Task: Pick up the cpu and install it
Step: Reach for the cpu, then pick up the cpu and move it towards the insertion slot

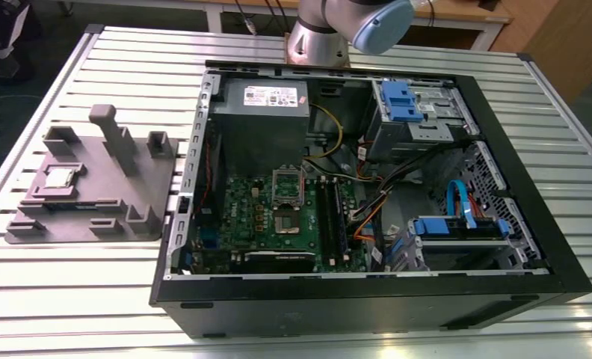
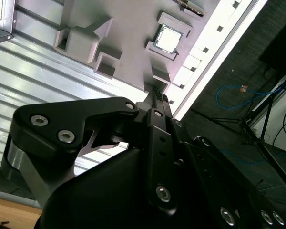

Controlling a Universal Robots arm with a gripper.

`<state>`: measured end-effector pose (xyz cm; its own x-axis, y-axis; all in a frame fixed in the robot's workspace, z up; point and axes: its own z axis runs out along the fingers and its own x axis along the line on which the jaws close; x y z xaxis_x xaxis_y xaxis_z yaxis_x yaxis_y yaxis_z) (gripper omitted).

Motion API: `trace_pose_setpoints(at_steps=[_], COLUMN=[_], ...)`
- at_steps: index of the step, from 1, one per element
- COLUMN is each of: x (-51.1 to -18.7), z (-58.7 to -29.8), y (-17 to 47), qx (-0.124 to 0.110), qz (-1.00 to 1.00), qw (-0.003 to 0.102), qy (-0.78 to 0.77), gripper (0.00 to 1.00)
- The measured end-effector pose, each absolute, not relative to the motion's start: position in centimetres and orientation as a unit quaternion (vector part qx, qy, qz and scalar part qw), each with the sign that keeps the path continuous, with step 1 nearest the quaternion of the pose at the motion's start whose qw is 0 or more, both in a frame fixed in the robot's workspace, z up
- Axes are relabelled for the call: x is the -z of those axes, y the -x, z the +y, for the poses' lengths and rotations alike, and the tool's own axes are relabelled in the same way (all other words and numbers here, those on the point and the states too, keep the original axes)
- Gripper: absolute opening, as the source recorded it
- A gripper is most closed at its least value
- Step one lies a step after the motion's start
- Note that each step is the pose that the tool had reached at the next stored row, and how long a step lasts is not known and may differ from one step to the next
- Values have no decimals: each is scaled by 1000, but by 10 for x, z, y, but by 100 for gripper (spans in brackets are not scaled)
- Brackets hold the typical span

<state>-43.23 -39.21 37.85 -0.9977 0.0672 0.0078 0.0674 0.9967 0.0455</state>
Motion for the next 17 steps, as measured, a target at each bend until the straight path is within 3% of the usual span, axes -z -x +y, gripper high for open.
trace_pose_setpoints(at_steps=[14,16,17], x=[-379,-379,-379], z=[-392,-392,-392], y=[435,435,435], qx=[23,23,23], qz=[-999,-999,-999], qw=[3,3,3], qy=[34,34,34], gripper=[11,11,16])
